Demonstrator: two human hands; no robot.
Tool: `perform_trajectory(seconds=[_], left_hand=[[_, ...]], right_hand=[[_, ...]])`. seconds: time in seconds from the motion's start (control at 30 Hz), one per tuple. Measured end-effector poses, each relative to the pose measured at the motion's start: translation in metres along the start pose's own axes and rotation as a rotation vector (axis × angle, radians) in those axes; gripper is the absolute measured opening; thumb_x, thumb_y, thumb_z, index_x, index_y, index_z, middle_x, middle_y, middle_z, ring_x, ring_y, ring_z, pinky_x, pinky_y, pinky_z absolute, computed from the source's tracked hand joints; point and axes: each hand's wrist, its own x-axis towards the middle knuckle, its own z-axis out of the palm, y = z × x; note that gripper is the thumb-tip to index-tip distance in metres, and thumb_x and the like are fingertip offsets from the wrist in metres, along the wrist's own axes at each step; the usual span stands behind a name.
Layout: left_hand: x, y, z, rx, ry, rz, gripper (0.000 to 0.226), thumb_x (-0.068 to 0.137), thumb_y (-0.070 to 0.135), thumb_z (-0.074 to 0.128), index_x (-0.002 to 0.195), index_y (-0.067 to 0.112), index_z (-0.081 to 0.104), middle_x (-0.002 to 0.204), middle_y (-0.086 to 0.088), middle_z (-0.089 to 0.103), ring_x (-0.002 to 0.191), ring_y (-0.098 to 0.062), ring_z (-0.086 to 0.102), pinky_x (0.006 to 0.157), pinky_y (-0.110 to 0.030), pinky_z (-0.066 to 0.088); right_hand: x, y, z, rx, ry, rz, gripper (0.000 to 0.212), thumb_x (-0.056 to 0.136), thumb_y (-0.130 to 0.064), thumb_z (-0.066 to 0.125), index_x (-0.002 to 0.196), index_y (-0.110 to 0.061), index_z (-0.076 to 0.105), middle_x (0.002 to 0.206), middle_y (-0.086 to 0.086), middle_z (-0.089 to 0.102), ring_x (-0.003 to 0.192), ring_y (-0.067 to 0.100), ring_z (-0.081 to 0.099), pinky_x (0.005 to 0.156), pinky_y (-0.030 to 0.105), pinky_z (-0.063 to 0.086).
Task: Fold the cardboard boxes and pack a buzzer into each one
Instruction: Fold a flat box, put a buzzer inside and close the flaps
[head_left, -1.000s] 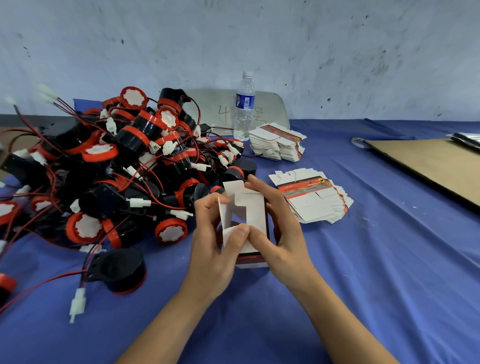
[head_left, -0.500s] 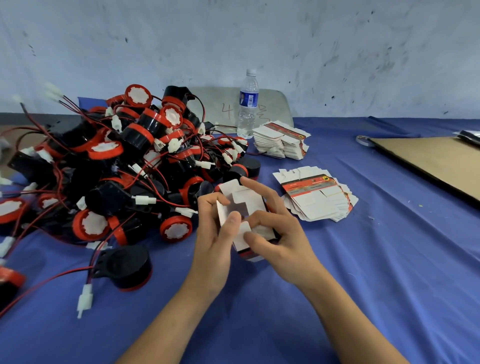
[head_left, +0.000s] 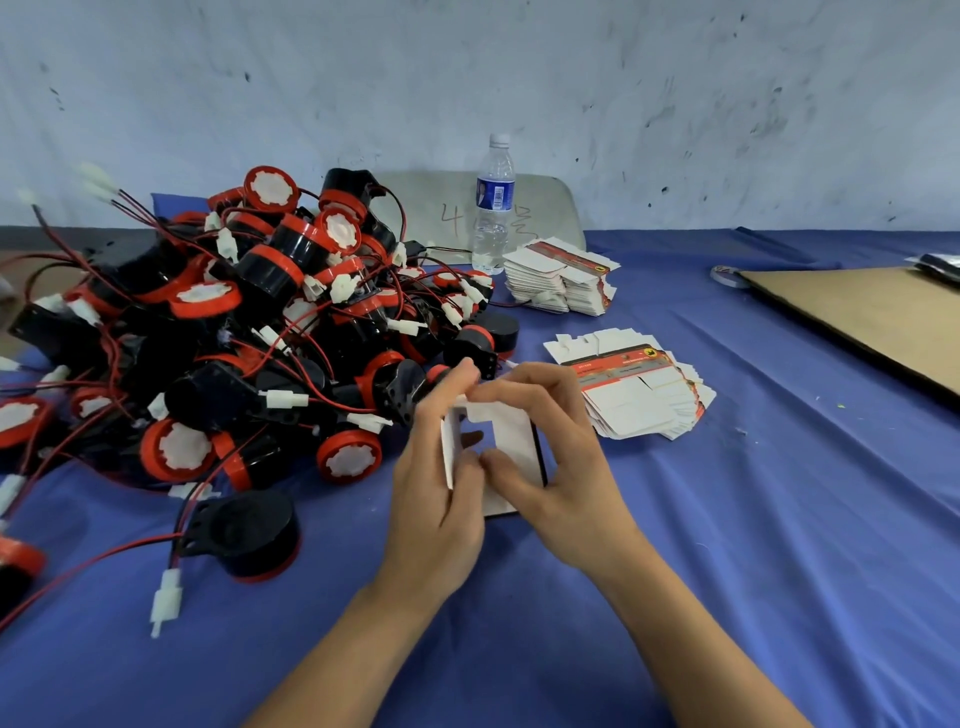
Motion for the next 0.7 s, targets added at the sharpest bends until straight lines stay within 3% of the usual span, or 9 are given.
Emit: perform_trajectory(seconds=[0.1,0.17,0.37,0.57,0.7], left_hand=[[0.001,0.0005,0.002,0.061,0.046,-0.028,0.051,0.091,0.007,0.041,0.121,0.049,0.046,0.146,0.012,0.045,0.137,-0.006,0.04,0.103,-0.016,0.037],[0.0018,0.0021,0.0026,0.06,0.078,-0.047,0.043,0.092,0.014,0.042,0.111,0.052,0.048,0.145,0.011,0.047,0.135,-0.006,0.042,0.103,-0.017,0.038],[0.0038,0.0012,-0.0018,0.097,0.076,0.029,0.014,0.091,0.02,0.048,0.103,0.026,0.052,0.14,0.011,0.052,0.13,-0.01,0.049,0.099,-0.02,0.041],[0.004,-0.0009,-0.0048,0.139,0.042,0.065,0.015,0.087,0.025,0.062,0.092,0.022,0.048,0.131,0.013,0.056,0.125,-0.011,0.053,0.096,-0.02,0.043],[0.0034,0.0022,-0.0034,0.175,0.054,0.092,0.002,0.096,0.023,0.05,0.097,0.024,0.049,0.126,0.014,0.058,0.123,-0.009,0.054,0.096,-0.023,0.044]], right_hand=[[0.0004,0.0027,0.001,0.045,-0.011,0.007,0.04,0.083,0.008,0.062,0.104,-0.026,0.062,0.123,0.005,0.047,0.12,0.008,0.046,0.098,0.011,0.033],[0.0005,0.0041,0.0023,0.132,-0.013,0.029,0.032,0.087,0.007,0.056,0.097,-0.023,0.064,0.125,0.005,0.05,0.122,0.006,0.047,0.097,0.011,0.033],[-0.0015,0.0066,0.0082,0.351,0.039,0.146,0.028,0.089,0.005,0.049,0.097,-0.019,0.06,0.118,0.002,0.059,0.114,0.004,0.054,0.091,0.014,0.039],[0.0001,0.0056,0.0028,0.292,0.099,0.092,0.033,0.082,0.005,0.045,0.088,-0.02,0.065,0.108,0.003,0.063,0.109,0.013,0.058,0.089,0.018,0.041],[0.0014,0.0069,0.0035,0.329,0.12,0.084,0.013,0.09,-0.013,0.054,0.094,-0.022,0.063,0.096,-0.006,0.063,0.094,0.011,0.06,0.083,0.018,0.042]])
